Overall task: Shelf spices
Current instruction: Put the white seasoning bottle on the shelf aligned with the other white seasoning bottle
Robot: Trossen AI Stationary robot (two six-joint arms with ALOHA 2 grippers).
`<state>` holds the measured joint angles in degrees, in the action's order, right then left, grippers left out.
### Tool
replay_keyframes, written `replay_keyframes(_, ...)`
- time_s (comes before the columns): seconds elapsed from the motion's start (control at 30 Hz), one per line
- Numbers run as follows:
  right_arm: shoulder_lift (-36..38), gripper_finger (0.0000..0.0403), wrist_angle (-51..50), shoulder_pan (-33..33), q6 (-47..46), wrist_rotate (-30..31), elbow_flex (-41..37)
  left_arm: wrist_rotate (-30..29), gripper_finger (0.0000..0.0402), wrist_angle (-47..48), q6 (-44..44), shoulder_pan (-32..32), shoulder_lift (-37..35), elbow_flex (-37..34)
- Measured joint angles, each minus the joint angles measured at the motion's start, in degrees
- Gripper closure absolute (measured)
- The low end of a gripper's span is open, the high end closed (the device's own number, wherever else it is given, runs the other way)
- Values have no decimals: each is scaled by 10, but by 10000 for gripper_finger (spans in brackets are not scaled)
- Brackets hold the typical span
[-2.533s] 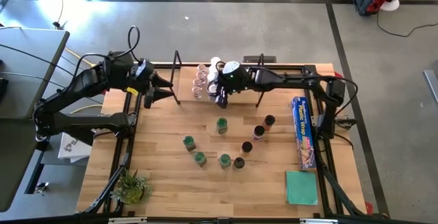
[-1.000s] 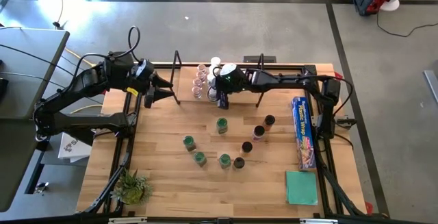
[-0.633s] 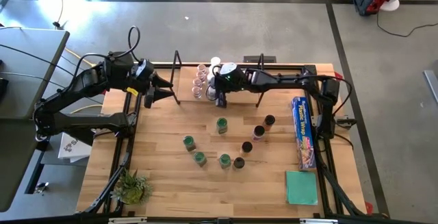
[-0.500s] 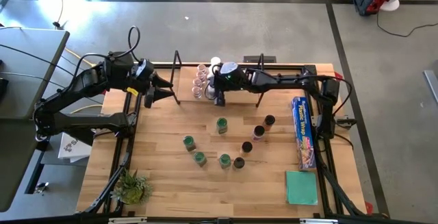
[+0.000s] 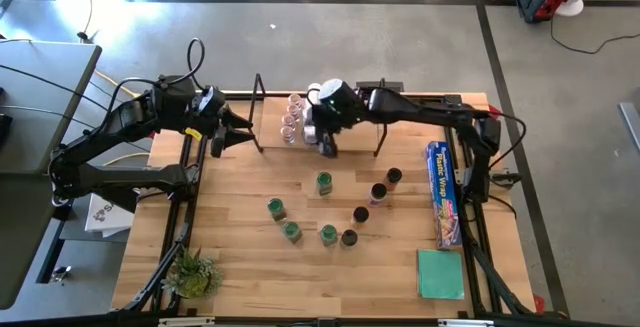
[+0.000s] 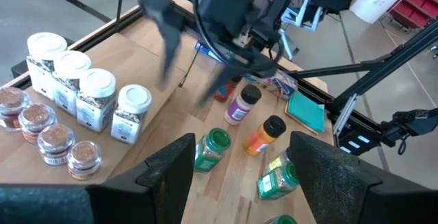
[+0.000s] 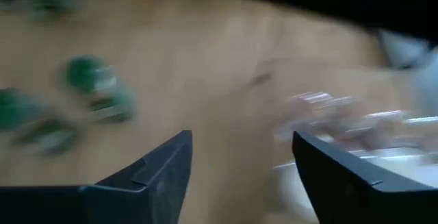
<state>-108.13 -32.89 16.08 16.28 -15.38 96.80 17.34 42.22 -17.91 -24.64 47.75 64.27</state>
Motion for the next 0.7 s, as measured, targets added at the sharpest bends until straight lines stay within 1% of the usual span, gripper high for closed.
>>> replay_keyframes(0.03, -1, 171, -14, 0, -7, -25, -5, 0, 167, 0, 0, 0, 0, 0)
replay_keyframes(0.1, -2, 203, -39, 0, -9, -31, -26, 0, 167, 0, 0, 0, 0, 0)
replay_keyframes(0.17, -3, 242, -54, 0, -13, -14, -44, 0, 167, 0, 3, 0, 0, 0)
replay_keyframes(0.27, -3, 299, -39, 0, -35, 10, -78, 0, 167, 0, 10, 0, 0, 0)
replay_keyframes(0.37, -3, 338, -16, 0, -53, 37, -107, 0, 167, 0, 16, 0, 0, 0)
replay_keyframes(0.5, -3, 360, 34, 0, -79, 68, -133, 0, 167, 0, 20, 0, 0, 0)
replay_keyframes(0.7, -3, 364, 103, 0, -116, 77, -151, 0, 167, 0, 20, 0, 0, 0)
